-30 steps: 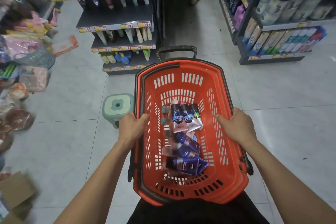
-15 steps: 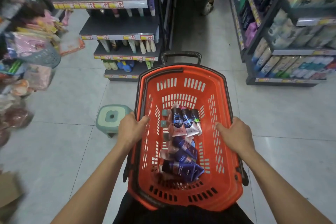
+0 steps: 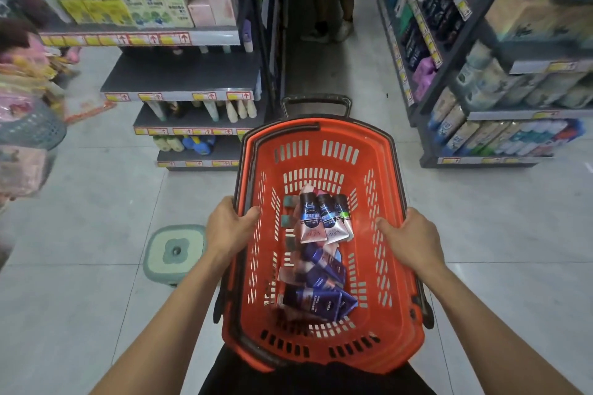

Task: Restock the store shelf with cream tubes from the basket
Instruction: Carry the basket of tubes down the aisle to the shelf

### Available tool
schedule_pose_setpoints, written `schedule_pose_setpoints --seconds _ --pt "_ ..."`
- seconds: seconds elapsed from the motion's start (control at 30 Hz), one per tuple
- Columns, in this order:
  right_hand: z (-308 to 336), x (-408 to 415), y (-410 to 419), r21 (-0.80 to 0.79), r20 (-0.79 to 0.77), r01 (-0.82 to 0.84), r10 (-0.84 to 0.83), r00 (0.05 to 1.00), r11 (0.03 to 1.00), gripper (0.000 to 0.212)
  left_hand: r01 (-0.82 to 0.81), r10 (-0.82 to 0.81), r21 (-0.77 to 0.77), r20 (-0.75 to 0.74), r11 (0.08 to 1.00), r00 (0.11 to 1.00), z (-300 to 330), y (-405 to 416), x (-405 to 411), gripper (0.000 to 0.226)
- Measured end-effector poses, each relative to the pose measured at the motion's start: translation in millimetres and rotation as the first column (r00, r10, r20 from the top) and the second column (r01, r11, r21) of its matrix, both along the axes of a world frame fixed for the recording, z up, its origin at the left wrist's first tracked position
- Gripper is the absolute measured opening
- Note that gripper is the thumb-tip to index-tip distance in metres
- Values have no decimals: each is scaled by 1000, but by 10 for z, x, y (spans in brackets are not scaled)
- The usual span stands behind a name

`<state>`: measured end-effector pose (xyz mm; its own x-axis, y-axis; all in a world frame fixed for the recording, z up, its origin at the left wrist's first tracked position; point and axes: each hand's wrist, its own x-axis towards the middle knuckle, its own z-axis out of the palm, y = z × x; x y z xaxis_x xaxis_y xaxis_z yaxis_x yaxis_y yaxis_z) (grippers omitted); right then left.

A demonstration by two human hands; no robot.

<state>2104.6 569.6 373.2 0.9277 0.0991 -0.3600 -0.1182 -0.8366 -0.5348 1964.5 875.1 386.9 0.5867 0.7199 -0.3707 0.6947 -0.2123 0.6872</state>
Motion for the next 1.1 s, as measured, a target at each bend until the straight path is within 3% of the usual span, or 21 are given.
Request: schedule_pose_setpoints --seconds 0.23,0.6,0.87,1.1 --pt "84 592 840 -42 21 22 -21 1000 999 46 33 -33 2 2 999 999 15 886 667 35" --pt "47 1403 1797 -76 -4 -35 35 999 997 43 -46 44 -85 -17 995 999 -83 1747 1275 37" --pt "-60 2300 2211 -60 -16 -165 165 986 984 38 -140 136 -41 -86 989 987 -111 1948 1830 41" --pt "55 3309 2520 -45 -21 -361 360 933 932 40 -351 347 -19 -99 936 932 -54 1806 2294 41"
